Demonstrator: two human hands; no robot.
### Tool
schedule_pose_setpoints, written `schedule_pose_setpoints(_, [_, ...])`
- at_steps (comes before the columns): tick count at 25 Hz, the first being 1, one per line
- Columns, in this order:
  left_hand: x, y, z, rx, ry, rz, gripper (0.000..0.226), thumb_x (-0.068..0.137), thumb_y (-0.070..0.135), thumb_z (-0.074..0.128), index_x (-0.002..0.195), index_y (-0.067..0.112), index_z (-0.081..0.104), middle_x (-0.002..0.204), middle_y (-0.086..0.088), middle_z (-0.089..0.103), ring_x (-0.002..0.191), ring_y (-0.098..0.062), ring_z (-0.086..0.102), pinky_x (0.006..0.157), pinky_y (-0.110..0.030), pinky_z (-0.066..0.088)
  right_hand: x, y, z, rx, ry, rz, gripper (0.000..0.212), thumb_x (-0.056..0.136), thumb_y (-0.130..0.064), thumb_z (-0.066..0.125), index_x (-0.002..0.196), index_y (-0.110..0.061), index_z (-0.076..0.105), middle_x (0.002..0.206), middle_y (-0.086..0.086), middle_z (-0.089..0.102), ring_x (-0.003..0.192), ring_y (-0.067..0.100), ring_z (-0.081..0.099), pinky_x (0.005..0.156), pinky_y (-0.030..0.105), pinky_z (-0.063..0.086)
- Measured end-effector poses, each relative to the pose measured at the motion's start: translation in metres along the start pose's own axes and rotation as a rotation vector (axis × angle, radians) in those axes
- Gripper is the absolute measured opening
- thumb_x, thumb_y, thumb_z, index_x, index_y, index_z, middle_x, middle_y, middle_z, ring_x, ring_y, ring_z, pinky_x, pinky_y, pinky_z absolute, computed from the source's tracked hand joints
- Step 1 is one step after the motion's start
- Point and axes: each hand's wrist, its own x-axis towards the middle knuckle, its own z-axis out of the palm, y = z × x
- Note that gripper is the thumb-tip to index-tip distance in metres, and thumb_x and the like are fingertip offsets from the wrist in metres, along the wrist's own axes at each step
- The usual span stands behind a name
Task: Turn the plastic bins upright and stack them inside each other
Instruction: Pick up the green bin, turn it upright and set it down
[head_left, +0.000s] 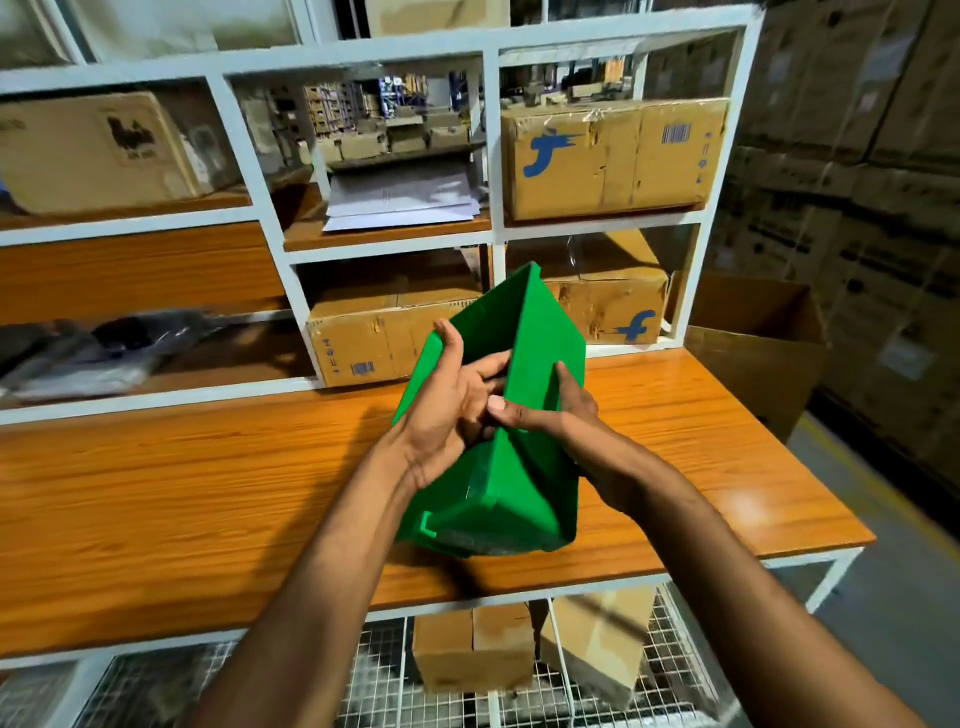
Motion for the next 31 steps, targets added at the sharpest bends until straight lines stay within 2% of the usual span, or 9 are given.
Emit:
schedule_pose_setpoints(5, [-0.003, 0.006, -0.005, 0.076, 0.012, 0.016, 0.112, 0.078, 0.089, -0.002, 0.147, 0.016, 0.049, 0.142, -0.01, 0.062, 0.108, -0.02, 0.071, 0.08, -0.03, 0.06, 0.002, 0.001, 0.013, 0.099, 0.206, -0.15, 0.122, 0.053, -0.053, 0.082, 0.16, -0.036, 0.025, 0.158, -0.006, 0.022, 0.14, 0.017, 0.038, 0.118, 0.043, 0.039])
schedule_pose_setpoints(9, [-0.001, -0.011, -0.042, 0.43, 0.607, 0.304, 0.038, 0.101, 0.056, 0.043, 0.124, 0.033, 0.064, 0.135, 0.0, 0.066, 0.122, -0.019, 0.063, 0.091, -0.028, 0.048, 0.008, 0.0, 0.028, 0.036, 0.4, -0.152, 0.122, 0.043, -0.067, 0.077, 0.154, -0.037, 0.037, 0.156, -0.005, 0.027, 0.144, 0.022, 0.035, 0.12, 0.045, 0.036])
schedule_pose_setpoints(11, [-0.002, -0.019, -0.067, 0.473, 0.777, 0.23, 0.039, 0.098, 0.041, 0.061, 0.134, 0.03, 0.056, 0.146, -0.003, 0.057, 0.128, -0.02, 0.056, 0.095, -0.027, 0.042, 0.007, -0.001, 0.034, -0.119, 0.461, -0.233, 0.119, 0.043, -0.07, 0.073, 0.153, -0.04, 0.038, 0.159, -0.008, 0.024, 0.148, 0.02, 0.027, 0.121, 0.043, 0.032])
schedule_pose_setpoints(15, [-0.008, -0.041, -0.096, 0.312, 0.633, -0.103, 0.039, 0.095, 0.028, 0.068, 0.132, 0.019, 0.06, 0.139, -0.01, 0.064, 0.107, -0.02, 0.07, 0.088, -0.029, 0.052, 0.01, 0.001, 0.041, -0.177, 0.478, -0.334, 0.108, 0.05, -0.063, 0.075, 0.15, -0.042, 0.041, 0.162, -0.011, 0.026, 0.15, 0.011, 0.024, 0.12, 0.036, 0.027])
schedule_pose_setpoints(18, [-0.029, -0.018, -0.097, 0.279, 0.595, 0.011, 0.037, 0.093, 0.015, 0.068, 0.13, 0.022, 0.065, 0.109, 0.0, 0.077, 0.081, -0.007, 0.075, 0.063, -0.022, 0.056, 0.019, 0.001, 0.014, 0.378, 0.336, -0.26, 0.075, 0.068, -0.044, 0.071, 0.14, -0.026, 0.058, 0.142, 0.006, 0.061, 0.124, 0.023, 0.063, 0.101, 0.043, 0.055])
schedule_pose_setpoints(22, [-0.054, 0.017, -0.043, 0.301, 0.425, 0.248, 0.056, 0.094, 0.009, 0.059, 0.147, 0.025, 0.05, 0.135, 0.001, 0.067, 0.101, -0.001, 0.07, 0.078, -0.019, 0.054, 0.02, 0.02, -0.035, 0.576, 0.193, 0.046, 0.03, 0.098, -0.021, 0.047, 0.111, -0.005, 0.068, 0.089, 0.012, 0.08, 0.07, 0.023, 0.076, 0.059, 0.028, 0.061])
schedule_pose_setpoints(24, [-0.065, 0.01, 0.009, 0.583, 0.395, 0.377, 0.071, 0.093, 0.019, 0.057, 0.158, 0.03, 0.03, 0.157, 0.006, 0.045, 0.13, -0.004, 0.055, 0.102, -0.027, 0.05, 0.024, 0.041, -0.037, 0.478, 0.121, 0.095, 0.026, 0.104, -0.016, 0.048, 0.121, -0.007, 0.066, 0.104, 0.017, 0.079, 0.08, 0.026, 0.077, 0.063, 0.033, 0.063])
schedule_pose_setpoints(26, [-0.068, -0.005, 0.046, 0.968, 0.393, 0.528, 0.08, 0.093, 0.035, 0.053, 0.162, 0.028, 0.015, 0.169, 0.012, 0.017, 0.155, -0.004, 0.017, 0.126, -0.033, 0.017, 0.032, 0.059, -0.031, 0.404, 0.15, 0.107, 0.03, 0.106, -0.017, 0.047, 0.13, -0.003, 0.059, 0.107, 0.019, 0.078, 0.081, 0.026, 0.076, 0.062, 0.034, 0.063])
schedule_pose_setpoints(31, [-0.047, -0.007, 0.06, 1.107, 0.385, 0.542, 0.062, 0.105, 0.05, 0.036, 0.161, 0.031, 0.016, 0.169, 0.017, 0.013, 0.155, 0.0, 0.006, 0.128, -0.039, 0.007, 0.041, 0.072, -0.043, 0.406, 0.105, 0.094, 0.039, 0.104, -0.023, 0.053, 0.137, -0.003, 0.055, 0.117, 0.022, 0.074, 0.093, 0.034, 0.074, 0.069, 0.038, 0.062])
